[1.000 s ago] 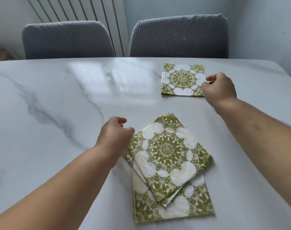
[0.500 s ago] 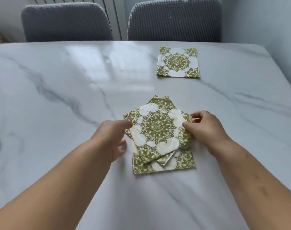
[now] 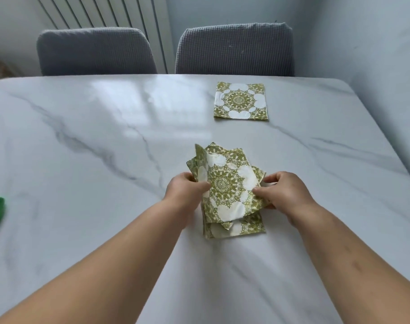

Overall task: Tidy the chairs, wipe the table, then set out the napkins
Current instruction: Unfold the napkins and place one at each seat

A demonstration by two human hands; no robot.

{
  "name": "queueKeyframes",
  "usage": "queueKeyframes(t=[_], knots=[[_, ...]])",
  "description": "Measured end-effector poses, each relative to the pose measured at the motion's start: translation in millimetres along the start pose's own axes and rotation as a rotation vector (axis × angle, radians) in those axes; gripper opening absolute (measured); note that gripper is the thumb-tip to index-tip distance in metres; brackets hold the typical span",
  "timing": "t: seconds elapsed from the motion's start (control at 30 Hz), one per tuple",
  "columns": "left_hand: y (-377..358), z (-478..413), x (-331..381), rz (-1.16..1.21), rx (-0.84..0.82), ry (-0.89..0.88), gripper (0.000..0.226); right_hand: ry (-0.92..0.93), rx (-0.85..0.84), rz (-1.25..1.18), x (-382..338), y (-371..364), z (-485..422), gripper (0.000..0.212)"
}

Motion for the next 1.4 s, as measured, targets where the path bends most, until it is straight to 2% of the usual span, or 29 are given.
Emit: queueKeyframes(t=[0.07, 0.23, 0.3, 0.37, 0.43, 0.5, 0.63, 0.73, 0.9, 1.03, 1.2, 1.4], knots=[[-3, 3, -5, 0.066, -0.037, 0.075, 0.036, -0.019, 0.009, -0.018, 5, 4, 1, 0.023], [4, 0, -11, 0.173, 0.018, 0.226, 0.062, -0.005, 0.044, -0.054, 16, 14, 3, 0.006], [5, 3, -11, 0.186, 0.023, 0.267, 0.061, -0.07, 0.081, -0.134, 21, 18, 3, 0.011], [2, 7, -9, 0.235, 0.001, 0.297, 0.044, -0.126, 0.083, -0.193, 25, 20, 3, 0.011], [0, 11, -8, 0.217, 0.0, 0.248, 0.027, -0.154, 0.023, -0.233, 28, 18, 6, 0.003], [1, 14, -4, 0.162, 0.024, 0.138, 0.021, -0.141, 0.008, -0.228, 29, 21, 13, 0.004], [26, 21, 15, 0.022, 0.213, -0.179, 0.019, -0.134, 0.069, -0.325, 27, 35, 26, 0.007], [56, 30, 26, -0.041, 0.356, -0.357, 0.02, -0.144, 0.029, -0.42, 21, 46, 44, 0.006], [95, 60, 24, 0.099, 0.421, -0.38, 0.016, -0.119, -0.057, -0.553, 12, 69, 89, 0.006], [116, 84, 20, 0.159, 0.422, -0.388, 0.026, -0.182, -0.118, -0.581, 29, 78, 129, 0.009], [121, 114, 10, 0.21, 0.336, -0.375, 0.025, -0.358, -0.148, -0.56, 71, 69, 180, 0.015], [125, 139, -11, 0.229, 0.209, -0.349, 0.019, -0.44, -0.098, -0.651, 99, 64, 224, 0.01]])
Point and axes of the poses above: each hand's wrist, its own z-axis away from the middle knuckle, its own y-axis out of the back of the hand, x = y × z, the point moved 4 cm from there along -z, towards the middle knuckle, and after that the axes turned 15 degrees about x, right-handed, at the moved point
